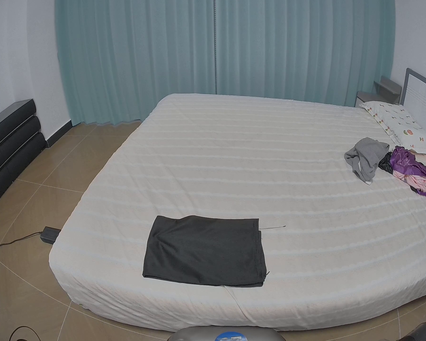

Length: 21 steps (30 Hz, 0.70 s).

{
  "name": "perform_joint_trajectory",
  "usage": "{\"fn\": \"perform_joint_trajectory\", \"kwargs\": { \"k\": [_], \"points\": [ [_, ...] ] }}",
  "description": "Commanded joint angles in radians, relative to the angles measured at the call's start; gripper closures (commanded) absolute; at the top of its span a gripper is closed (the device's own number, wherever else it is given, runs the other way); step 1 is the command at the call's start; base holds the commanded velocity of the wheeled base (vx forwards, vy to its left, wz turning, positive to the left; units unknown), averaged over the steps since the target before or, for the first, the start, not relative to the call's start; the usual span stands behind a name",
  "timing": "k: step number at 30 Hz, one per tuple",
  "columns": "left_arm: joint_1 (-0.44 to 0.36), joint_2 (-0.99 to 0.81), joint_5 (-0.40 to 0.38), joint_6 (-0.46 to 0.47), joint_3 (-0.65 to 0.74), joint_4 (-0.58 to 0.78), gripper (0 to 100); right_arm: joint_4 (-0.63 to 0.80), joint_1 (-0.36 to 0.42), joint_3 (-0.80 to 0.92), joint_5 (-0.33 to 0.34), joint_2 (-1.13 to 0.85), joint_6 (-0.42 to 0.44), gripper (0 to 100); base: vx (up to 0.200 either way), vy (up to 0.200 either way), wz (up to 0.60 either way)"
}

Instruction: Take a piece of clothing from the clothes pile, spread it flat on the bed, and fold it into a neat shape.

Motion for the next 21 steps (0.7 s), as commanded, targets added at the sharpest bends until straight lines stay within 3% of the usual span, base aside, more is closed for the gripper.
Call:
{"fn": "perform_joint_trajectory", "kwargs": {
  "k": [1, 5, 11, 15, 16, 17, 21],
  "points": [
    [-0.001, 0.004, 0.052, 0.002, 0.012, 0.101, 0, -0.191, -0.004, 0.217, 0.007, -0.017, -0.011, 0, 0.0, 0.0, 0.0],
    [0.006, 0.013, 0.083, 0.064, -0.052, 0.088, 0, -0.277, 0.002, 0.208, 0.016, -0.003, 0.002, 0, 0.0, 0.0, 0.0],
    [0.163, 0.044, 0.061, 0.076, -0.067, 0.088, 0, -0.047, 0.091, -0.008, 0.033, 0.141, 0.156, 0, 0.0, 0.0, 0.0],
    [0.166, 0.044, 0.034, 0.062, -0.054, 0.088, 0, -0.007, 0.091, 0.01, 0.03, 0.117, 0.156, 0, 0.0, 0.0, 0.0],
    [0.166, 0.044, -0.063, -0.004, 0.016, 0.075, 0, 0.015, 0.014, 0.084, 0.01, 0.026, 0.147, 0, 0.0, 0.0, 0.0],
    [0.166, 0.044, -0.109, -0.019, 0.037, 0.068, 0, 0.013, -0.015, 0.111, -0.001, 0.002, 0.144, 0, 0.0, 0.0, 0.0],
    [0.166, 0.044, -0.198, -0.028, 0.114, 0.016, 0, -0.033, -0.001, 0.186, -0.047, -0.017, 0.119, 0, 0.0, 0.0, 0.0]
  ]
}}
